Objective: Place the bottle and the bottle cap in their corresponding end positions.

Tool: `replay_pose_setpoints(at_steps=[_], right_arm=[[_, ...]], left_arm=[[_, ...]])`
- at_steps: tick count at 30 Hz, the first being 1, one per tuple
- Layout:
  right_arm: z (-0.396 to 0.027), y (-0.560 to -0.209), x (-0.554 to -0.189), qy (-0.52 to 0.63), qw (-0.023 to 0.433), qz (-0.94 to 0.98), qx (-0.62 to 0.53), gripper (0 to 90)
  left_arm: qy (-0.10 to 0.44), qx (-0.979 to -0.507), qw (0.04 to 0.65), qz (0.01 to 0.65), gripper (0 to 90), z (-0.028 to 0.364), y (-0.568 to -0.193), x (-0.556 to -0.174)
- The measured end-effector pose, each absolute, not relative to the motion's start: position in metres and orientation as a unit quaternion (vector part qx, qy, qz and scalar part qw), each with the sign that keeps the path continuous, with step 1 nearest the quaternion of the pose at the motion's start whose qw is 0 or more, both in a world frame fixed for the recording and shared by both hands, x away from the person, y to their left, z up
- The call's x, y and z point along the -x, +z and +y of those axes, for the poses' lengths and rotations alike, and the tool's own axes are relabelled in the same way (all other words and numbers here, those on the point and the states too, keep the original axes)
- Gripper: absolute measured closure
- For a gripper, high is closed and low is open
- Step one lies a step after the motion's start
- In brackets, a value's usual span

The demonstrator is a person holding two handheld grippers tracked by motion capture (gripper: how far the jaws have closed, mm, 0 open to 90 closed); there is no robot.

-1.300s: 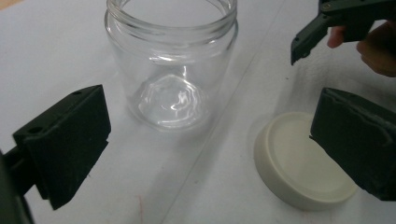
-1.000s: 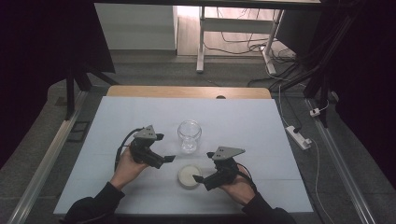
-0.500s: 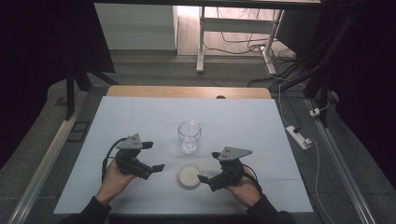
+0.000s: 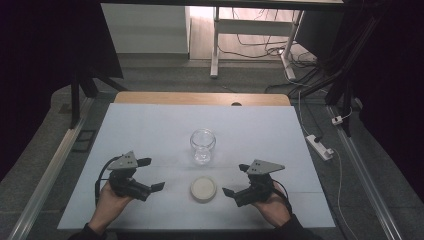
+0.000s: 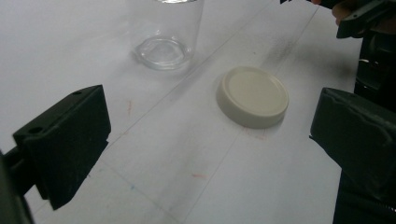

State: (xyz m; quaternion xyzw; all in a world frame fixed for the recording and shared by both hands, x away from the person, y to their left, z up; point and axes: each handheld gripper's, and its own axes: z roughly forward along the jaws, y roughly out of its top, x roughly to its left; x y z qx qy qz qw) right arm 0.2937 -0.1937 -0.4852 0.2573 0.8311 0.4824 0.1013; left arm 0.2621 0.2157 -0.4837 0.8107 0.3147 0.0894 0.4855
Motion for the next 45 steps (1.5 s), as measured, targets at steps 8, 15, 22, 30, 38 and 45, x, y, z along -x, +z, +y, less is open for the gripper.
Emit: replay_pose_setpoints(at_steps=[8, 15, 22, 30, 38, 45], right_arm=[[-0.214, -0.484, -0.289, 0.481, 0.118, 0.824, -0.277, 0.0], [-0.232, -0.485, -0.282, 0.477, 0.132, 0.817, -0.297, 0.0], [-0.254, -0.486, -0.272, 0.470, 0.151, 0.806, -0.326, 0.0], [-0.282, -0.489, -0.261, 0.460, 0.167, 0.789, -0.370, 0.0], [-0.298, -0.491, -0.250, 0.442, 0.180, 0.787, -0.391, 0.0], [-0.303, -0.494, -0.241, 0.427, 0.179, 0.790, -0.403, 0.0]], left_arm=[[0.099, -0.802, 0.483, 0.337, 0.0, 0.233, -0.488, -0.245], [0.111, -0.794, 0.478, 0.358, 0.0, 0.249, -0.494, -0.229], [0.120, -0.789, 0.466, 0.382, 0.0, 0.263, -0.502, -0.212], [0.128, -0.781, 0.455, 0.409, 0.0, 0.279, -0.510, -0.196], [0.139, -0.786, 0.424, 0.428, 0.0, 0.286, -0.516, -0.182], [0.146, -0.791, 0.397, 0.442, 0.0, 0.290, -0.521, -0.174]])
